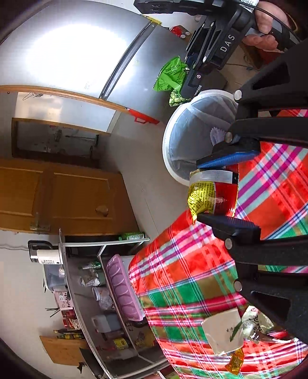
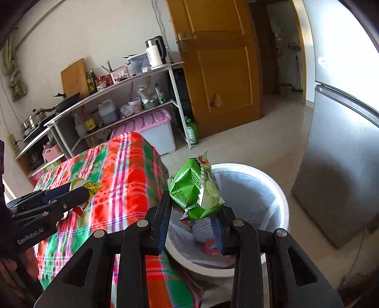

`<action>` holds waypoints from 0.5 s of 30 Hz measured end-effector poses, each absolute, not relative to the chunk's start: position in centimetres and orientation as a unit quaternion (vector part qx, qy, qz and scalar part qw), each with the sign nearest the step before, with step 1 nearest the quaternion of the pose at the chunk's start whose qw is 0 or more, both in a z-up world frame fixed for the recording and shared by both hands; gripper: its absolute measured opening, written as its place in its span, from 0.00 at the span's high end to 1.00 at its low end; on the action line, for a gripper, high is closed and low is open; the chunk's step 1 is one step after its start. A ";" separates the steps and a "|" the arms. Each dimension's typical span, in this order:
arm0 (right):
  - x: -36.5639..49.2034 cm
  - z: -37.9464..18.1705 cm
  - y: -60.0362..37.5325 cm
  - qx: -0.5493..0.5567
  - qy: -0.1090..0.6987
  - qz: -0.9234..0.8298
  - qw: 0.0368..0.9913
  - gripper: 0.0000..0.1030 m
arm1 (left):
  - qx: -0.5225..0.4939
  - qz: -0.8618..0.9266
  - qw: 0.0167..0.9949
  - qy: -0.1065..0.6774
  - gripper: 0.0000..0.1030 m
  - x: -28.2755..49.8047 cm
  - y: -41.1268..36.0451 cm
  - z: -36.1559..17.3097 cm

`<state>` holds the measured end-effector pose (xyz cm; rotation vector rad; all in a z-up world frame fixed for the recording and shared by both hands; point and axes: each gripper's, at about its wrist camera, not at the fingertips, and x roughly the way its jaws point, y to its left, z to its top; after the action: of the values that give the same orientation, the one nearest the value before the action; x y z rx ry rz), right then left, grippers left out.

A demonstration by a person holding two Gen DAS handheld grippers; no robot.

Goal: Collect trash
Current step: 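Carry the snack packet and green bag to the bin and release them inside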

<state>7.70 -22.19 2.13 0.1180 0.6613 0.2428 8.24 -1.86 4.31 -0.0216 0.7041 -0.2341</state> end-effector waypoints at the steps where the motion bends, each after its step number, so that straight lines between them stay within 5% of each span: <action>1: 7.6 2.0 -22.8 0.059 0.324 0.114 0.937 0.68 | -0.008 -0.121 0.931 0.345 0.61 8.5 -2.6 4.2; 15: 9.2 -1.4 -27.5 0.063 0.377 0.085 0.920 0.68 | 0.009 -0.146 0.915 0.376 0.61 11.0 -8.1 2.2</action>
<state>9.17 -27.47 -1.45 0.1296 0.7745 0.1744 11.05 -8.10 2.18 0.0180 0.7737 -0.3010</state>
